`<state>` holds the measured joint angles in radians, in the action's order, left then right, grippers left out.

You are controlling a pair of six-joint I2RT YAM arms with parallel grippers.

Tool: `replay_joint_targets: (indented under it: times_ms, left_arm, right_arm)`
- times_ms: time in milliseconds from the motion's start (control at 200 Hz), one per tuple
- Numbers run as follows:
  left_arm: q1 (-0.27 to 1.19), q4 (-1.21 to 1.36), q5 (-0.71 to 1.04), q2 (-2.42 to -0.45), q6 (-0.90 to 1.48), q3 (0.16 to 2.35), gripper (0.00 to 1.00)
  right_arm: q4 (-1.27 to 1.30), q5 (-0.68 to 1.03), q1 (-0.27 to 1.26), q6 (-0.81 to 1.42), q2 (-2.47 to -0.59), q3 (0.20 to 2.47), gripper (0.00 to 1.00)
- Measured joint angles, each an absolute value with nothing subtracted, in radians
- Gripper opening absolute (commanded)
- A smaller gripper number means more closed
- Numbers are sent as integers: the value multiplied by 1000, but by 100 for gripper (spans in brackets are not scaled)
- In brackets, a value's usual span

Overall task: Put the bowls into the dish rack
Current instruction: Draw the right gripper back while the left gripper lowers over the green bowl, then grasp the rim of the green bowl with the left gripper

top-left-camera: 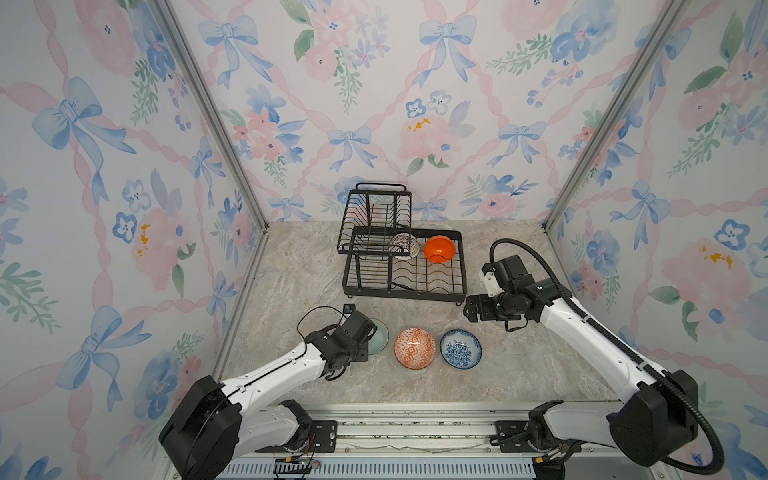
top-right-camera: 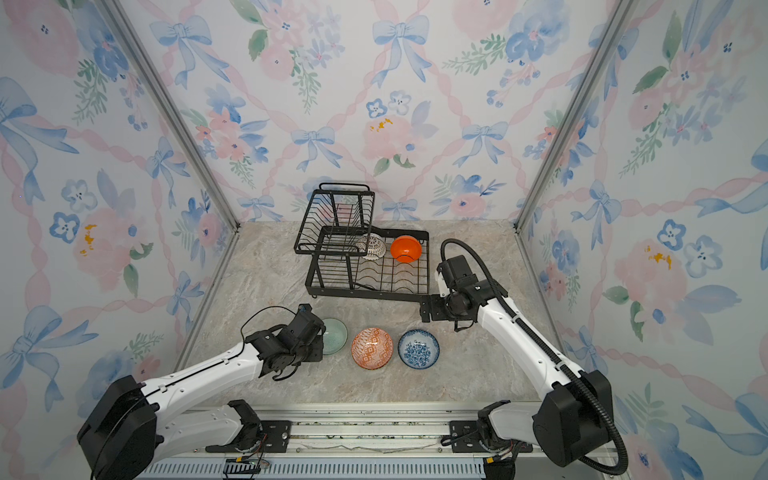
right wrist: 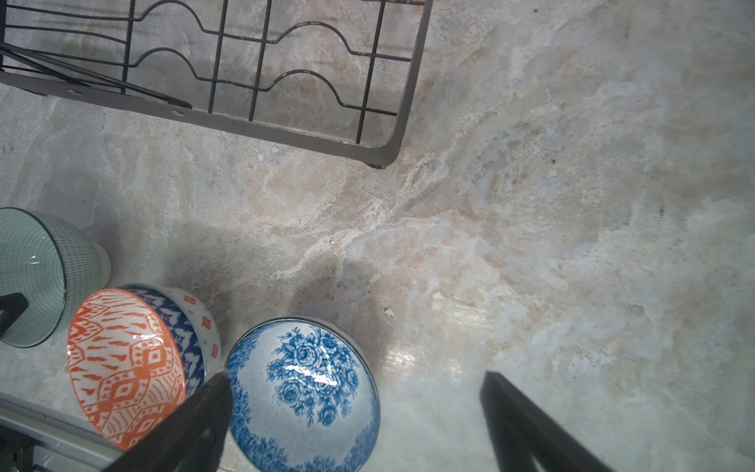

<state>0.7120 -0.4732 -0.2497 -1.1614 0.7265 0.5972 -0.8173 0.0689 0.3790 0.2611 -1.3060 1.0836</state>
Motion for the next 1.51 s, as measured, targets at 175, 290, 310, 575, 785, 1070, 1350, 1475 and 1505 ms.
replay_joint_targets:
  times_ms: [175, 290, 310, 575, 785, 1070, 1350, 1475, 1505]
  left_arm:
    - [700, -473, -250, -1169, 727, 601, 40]
    - [693, -473, -250, -1171, 727, 601, 36]
    - [692, -473, -250, -1171, 727, 601, 36]
    - [686, -469, -250, -1174, 731, 601, 27]
    - [677, -461, -250, -1185, 735, 603, 20]
    - [667, -450, -250, -1193, 738, 606, 15]
    - [660, -442, -249, -1184, 739, 606, 4]
    - [661, -441, -246, -1169, 742, 605, 0]
    - [661, -442, -247, -1166, 742, 605, 0]
  right_arm:
    - [-815, 76, 379, 253, -1316, 1091, 97]
    - [-812, 78, 379, 249, -1325, 1104, 97]
    - [-812, 79, 379, 249, -1327, 1105, 97]
    - [-811, 83, 379, 237, -1334, 1119, 97]
    - [-811, 91, 378, 231, -1347, 1124, 97]
    - [-811, 99, 378, 223, -1351, 1143, 97]
    - [-811, 99, 379, 223, -1351, 1143, 97]
    - [-811, 102, 378, 223, -1351, 1143, 97]
    - [-811, 102, 378, 223, -1351, 1143, 97]
